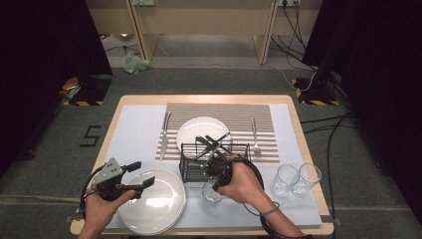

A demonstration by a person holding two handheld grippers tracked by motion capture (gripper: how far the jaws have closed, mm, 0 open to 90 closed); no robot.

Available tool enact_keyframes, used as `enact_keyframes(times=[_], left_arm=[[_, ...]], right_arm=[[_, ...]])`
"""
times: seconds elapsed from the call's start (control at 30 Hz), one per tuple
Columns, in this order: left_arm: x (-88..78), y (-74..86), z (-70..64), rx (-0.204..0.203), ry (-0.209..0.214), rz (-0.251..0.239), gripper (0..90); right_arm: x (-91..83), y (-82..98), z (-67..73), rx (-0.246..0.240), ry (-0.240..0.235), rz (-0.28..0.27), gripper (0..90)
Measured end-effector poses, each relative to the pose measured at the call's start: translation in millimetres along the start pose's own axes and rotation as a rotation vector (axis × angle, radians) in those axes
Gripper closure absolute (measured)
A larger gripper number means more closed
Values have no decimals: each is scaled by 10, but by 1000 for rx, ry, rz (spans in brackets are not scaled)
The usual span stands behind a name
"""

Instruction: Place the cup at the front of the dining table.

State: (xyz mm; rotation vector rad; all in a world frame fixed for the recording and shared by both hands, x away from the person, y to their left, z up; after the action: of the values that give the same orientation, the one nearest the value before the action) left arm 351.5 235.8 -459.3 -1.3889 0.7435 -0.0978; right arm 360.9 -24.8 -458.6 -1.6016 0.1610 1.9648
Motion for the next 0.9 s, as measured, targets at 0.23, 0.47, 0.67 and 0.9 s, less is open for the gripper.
enact_keyframes(times=[0.23,0.47,0.67,0.9], left_arm=[[-4,2,1,0,-1,0,232],[5,-2,-31,7,9,1,232],[19,-1,-55,11,13,5,232],[46,-11,-114,21,28,8,232]], right_arm=[[0,-22,5,13,-36,-61,804],[-43,-31,51,24,-78,-107,716],[-148,1,56,41,-93,-145,648],[-289,57,61,58,-107,-193,607]])
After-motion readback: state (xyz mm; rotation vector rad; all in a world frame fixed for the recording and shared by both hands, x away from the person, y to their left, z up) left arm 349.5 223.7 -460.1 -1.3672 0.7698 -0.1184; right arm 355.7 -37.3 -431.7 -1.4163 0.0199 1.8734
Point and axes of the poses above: each handheld gripper's, and its own axes: x roughly forward along the jaws, y roughly out of its underside, z roughly to its left, the point moved 7 cm from there along x, roughly forward along the jaws, and after that the axes turned 12 degrees about -y, right-handed, at the moved point
